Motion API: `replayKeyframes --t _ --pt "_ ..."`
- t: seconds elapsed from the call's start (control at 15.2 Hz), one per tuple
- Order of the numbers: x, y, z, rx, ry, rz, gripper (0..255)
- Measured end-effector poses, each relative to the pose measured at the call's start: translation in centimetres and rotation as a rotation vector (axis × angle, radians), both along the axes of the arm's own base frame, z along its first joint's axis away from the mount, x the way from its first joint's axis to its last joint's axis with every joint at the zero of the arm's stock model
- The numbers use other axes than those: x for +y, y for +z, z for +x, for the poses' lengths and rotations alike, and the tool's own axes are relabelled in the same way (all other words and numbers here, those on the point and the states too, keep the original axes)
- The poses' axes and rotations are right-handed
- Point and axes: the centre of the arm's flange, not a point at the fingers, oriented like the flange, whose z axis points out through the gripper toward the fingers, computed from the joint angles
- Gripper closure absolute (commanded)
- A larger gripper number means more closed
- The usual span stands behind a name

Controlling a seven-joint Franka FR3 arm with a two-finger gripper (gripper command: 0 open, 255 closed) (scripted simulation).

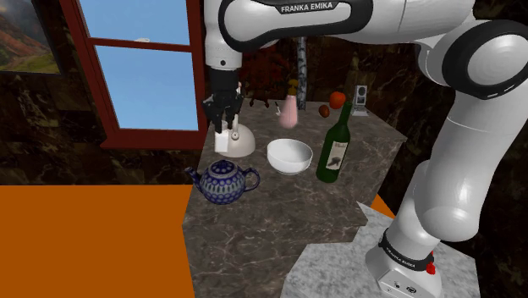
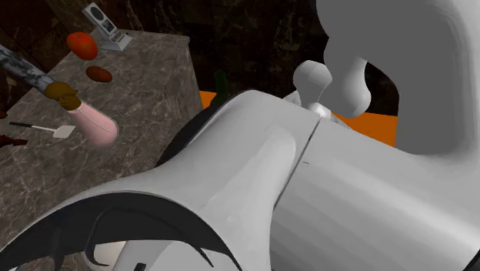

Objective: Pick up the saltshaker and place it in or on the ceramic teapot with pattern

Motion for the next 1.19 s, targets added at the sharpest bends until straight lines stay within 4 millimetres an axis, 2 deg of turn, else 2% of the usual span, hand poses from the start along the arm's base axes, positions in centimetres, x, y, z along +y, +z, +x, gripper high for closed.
replayKeyframes --t 0.4,0.79,0.86,1.19 --pt "-0.1 -3.1 -0.2 0.0 0.0 0.0 255" --pt "0.0 -3.4 -0.1 0.0 0.0 0.0 255" --pt "0.0 -3.4 -0.1 0.0 0.0 0.0 0" --pt "0.0 -3.4 -0.1 -0.001 0.0 0.0 0"
